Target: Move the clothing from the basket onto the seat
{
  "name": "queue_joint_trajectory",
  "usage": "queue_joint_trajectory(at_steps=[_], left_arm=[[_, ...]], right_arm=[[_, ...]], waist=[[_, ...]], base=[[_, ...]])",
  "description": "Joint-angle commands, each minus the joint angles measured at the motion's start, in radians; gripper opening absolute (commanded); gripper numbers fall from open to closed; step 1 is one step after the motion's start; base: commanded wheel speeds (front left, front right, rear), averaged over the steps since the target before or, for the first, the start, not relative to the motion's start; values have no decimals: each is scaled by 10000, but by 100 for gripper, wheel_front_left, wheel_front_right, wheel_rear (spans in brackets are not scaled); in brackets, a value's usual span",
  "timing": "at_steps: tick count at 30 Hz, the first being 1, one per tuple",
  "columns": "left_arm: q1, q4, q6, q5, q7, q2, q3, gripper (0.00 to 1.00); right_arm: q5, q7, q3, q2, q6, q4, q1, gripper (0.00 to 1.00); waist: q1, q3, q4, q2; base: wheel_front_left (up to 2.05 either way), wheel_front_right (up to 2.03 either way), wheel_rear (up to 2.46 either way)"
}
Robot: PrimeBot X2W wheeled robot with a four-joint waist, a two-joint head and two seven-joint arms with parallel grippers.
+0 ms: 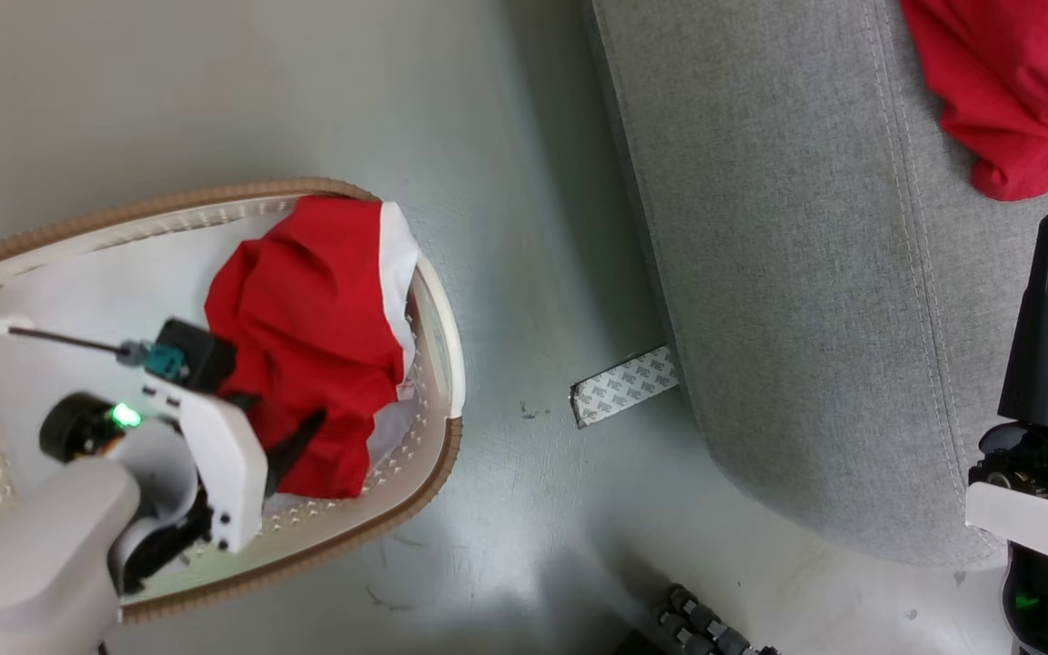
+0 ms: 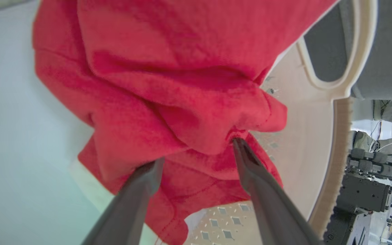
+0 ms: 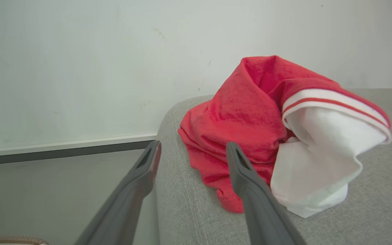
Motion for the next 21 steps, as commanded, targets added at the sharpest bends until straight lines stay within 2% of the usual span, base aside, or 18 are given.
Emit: queue_joint_trajectory(at_steps=[1,12,13,14,15,16,17,21], left_arm=[[-219,11,11,-109,-142,-35,36,100],[-663,315,10,-374,-299,-227,-194,100],[-723,311,10,-393,-434,-237,-182,94],[-769,284,10,-408,-614,-248,-185,77],[-793,195,10,-437,-778,-252,-237,49],[-801,140,10,-486,-942,-231,-255,14],[-802,143,10,-457,-1059,-168,-300,0],[-837,118,10,-591,-1198,-11,-569,0]], right_arm=[[-55,7,-24,-6,-26,41,72,100],[3,7,-62,-6,-25,-28,326,100],[18,7,-63,-4,-26,-42,365,100],[37,7,-61,-4,-26,-56,380,100],[45,7,-59,-6,-26,-69,388,100],[57,7,-53,-6,-26,-70,398,100],[69,7,-42,-6,-26,-59,404,100],[111,7,-9,-6,-25,90,269,100]], waist=[[0,13,11,-1],[0,50,9,-1],[0,67,9,-1],[0,85,11,-1],[0,97,16,-1],[0,105,22,-1],[0,109,25,-1],[0,84,9,-1]], base=[[0,0,0],[0,0,0],[3,3,3],[3,3,3],[2,2,2],[1,1,1],[0,0,0],[0,0,0]])
